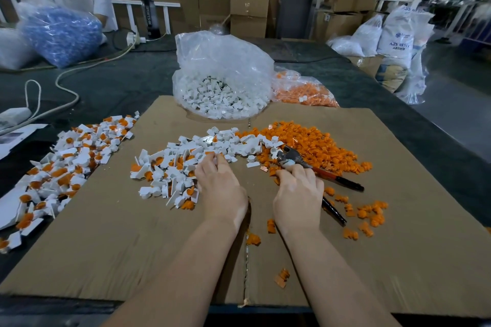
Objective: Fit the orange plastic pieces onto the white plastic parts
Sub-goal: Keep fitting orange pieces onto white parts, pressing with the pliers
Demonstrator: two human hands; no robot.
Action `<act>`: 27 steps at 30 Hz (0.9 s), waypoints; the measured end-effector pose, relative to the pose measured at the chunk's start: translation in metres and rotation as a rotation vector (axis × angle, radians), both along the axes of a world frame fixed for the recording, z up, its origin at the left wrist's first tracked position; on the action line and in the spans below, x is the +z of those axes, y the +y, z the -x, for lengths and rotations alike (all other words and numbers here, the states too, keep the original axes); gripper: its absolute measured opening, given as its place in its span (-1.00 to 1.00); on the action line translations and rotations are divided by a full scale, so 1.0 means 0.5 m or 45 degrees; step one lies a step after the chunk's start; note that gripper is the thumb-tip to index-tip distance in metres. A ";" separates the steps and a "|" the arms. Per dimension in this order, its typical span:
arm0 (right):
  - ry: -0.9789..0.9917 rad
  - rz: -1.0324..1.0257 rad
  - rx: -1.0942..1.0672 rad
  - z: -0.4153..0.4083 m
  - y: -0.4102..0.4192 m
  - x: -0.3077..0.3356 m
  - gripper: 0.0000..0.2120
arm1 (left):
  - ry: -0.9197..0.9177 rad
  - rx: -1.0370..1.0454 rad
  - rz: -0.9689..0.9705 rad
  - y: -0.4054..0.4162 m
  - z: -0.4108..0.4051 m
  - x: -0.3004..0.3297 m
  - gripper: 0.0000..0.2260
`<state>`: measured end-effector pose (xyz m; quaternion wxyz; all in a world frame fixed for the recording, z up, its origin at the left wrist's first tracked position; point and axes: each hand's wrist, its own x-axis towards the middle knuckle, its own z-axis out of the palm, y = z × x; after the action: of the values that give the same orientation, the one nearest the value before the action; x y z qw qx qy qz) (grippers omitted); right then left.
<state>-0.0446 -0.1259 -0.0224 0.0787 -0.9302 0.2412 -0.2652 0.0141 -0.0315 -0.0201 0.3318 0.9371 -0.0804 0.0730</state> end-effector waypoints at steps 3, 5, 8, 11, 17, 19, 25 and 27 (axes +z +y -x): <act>0.034 0.002 -0.003 0.000 0.000 0.001 -0.76 | -0.145 -0.097 -0.056 -0.001 0.000 -0.004 -0.43; 0.026 0.000 -0.012 -0.001 0.002 0.002 -0.78 | -0.272 -0.231 -0.198 -0.005 -0.002 -0.009 -0.48; -0.031 0.012 -0.025 0.000 0.003 0.000 -0.84 | -0.281 -0.399 -0.412 -0.017 -0.006 -0.019 -0.49; -0.056 0.025 -0.025 -0.001 0.002 -0.002 -0.89 | -0.206 -0.466 -0.548 -0.028 -0.013 -0.026 -0.47; -0.034 0.023 -0.012 -0.002 -0.001 -0.006 -0.85 | -0.248 -0.484 -0.487 -0.023 -0.009 -0.020 -0.55; -0.001 0.009 0.000 -0.003 -0.003 -0.006 -0.80 | -0.313 -0.443 -0.352 -0.019 -0.004 -0.015 -0.63; 0.001 -0.015 0.010 -0.004 -0.003 -0.006 -0.81 | -0.414 -0.391 -0.300 -0.010 -0.004 -0.026 -0.62; -0.005 -0.003 0.018 -0.004 -0.004 -0.006 -0.83 | -0.421 -0.402 -0.335 -0.009 -0.003 -0.028 -0.64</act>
<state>-0.0428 -0.1280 -0.0254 0.0820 -0.9314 0.2347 -0.2660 0.0156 -0.0362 -0.0339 0.1966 0.9233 -0.2877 0.1614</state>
